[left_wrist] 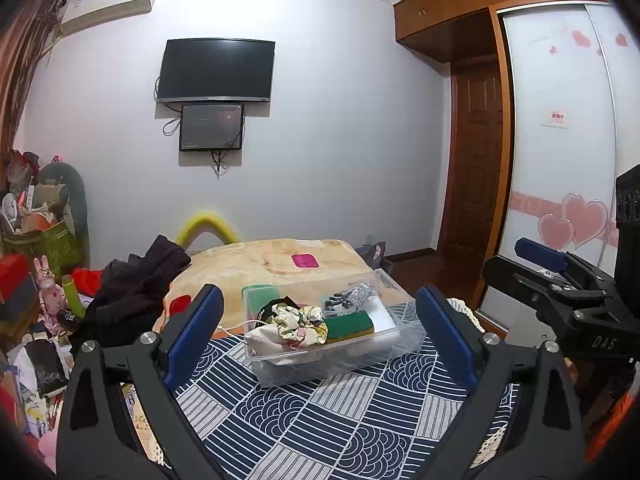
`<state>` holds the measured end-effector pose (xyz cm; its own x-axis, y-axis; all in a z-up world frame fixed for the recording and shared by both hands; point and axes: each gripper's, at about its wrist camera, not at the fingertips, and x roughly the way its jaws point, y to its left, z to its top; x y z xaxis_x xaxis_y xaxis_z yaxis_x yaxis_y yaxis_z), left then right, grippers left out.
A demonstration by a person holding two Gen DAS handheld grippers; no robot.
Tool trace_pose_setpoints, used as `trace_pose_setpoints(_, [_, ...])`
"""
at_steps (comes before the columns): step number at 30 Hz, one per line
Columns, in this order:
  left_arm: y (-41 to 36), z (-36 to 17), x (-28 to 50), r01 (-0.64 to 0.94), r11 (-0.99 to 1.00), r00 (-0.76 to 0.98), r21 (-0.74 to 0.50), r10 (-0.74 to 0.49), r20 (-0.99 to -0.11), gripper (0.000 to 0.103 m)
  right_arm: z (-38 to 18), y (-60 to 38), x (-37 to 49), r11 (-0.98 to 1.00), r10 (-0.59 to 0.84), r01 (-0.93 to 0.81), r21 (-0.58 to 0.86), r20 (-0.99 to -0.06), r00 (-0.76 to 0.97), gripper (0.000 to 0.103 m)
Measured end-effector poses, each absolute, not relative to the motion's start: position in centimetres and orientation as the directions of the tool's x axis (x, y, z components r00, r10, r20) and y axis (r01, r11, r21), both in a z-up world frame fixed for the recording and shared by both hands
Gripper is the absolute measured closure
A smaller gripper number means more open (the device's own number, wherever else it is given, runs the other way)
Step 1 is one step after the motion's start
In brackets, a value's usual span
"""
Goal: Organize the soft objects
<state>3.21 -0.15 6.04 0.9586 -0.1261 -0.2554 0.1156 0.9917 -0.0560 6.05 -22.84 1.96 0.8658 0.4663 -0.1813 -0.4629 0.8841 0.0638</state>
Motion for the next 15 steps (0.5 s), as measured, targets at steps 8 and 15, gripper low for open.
trace_pose_setpoints(8, [-0.12, 6.16, 3.23, 0.122, 0.990, 0.957, -0.068, -0.135, -0.257, 0.005, 2.02, -22.95, 6.00, 0.882, 0.470, -0.467, 0.061, -0.178, 0.865, 0.000])
trace_pose_setpoints(15, [-0.32, 6.46, 2.99, 0.129, 0.990, 0.956, -0.058, -0.139, -0.258, 0.005, 1.89, -22.92, 5.99, 0.885, 0.465, -0.463, 0.056, -0.173, 0.868, 0.000])
